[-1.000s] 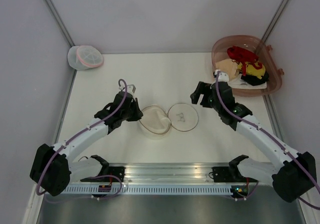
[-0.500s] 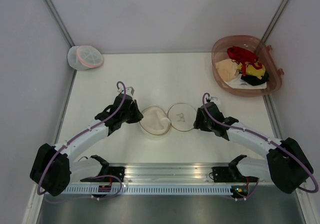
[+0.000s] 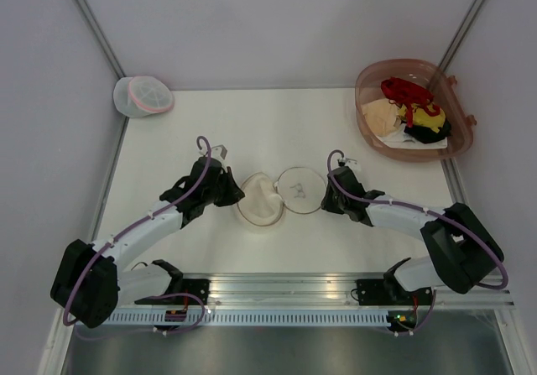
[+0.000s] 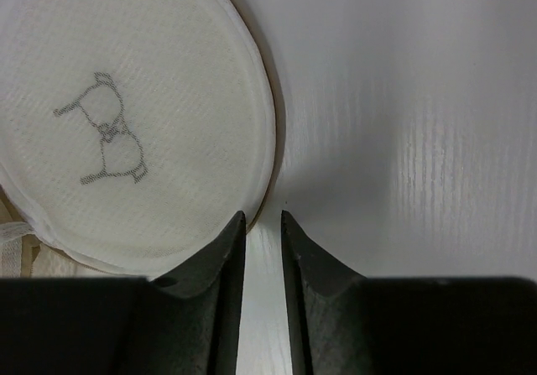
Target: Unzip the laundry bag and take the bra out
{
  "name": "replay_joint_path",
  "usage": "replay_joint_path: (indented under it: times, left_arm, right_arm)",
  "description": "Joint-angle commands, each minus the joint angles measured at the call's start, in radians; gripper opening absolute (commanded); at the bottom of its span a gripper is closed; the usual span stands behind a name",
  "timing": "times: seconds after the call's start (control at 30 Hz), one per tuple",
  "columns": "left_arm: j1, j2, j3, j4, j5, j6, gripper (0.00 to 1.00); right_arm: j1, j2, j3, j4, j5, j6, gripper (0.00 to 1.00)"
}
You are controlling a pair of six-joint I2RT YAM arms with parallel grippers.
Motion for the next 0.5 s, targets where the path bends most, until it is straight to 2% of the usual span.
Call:
replay_joint_path:
  times: [0.0, 0.1, 0.2, 0.33, 0.47]
  left_arm:
    - [0.003, 0.01, -0.018, 0.058, 0.044, -0.032, 0.02]
    - [0.003, 0.009, -0.021, 0.056, 0.044, -0.032, 0.02]
    - [0.003, 0.002, -0.027, 0.056, 0.043, -0.034, 0.02]
    - [0.003, -0.002, -0.031, 0.056, 0.04, -0.035, 0.02]
    - [0.003, -0.007, -0.031, 0.056, 0.041, -0.035, 0.02]
  right_arm:
    - [0.005, 0.036, 0.022, 0.025, 0.039, 0.004, 0.31]
    - [0.005, 0.022, 0.031, 0.034, 0.03, -0.001, 0.43]
    - [0.006, -0.003, 0.036, 0.023, 0.036, -0.006, 0.45]
    - [0.005, 0.013, 0.04, 0.017, 0.068, -0.006, 0.42]
    - [0.005, 0.08, 0.059, 0.013, 0.105, 0.02, 0.3]
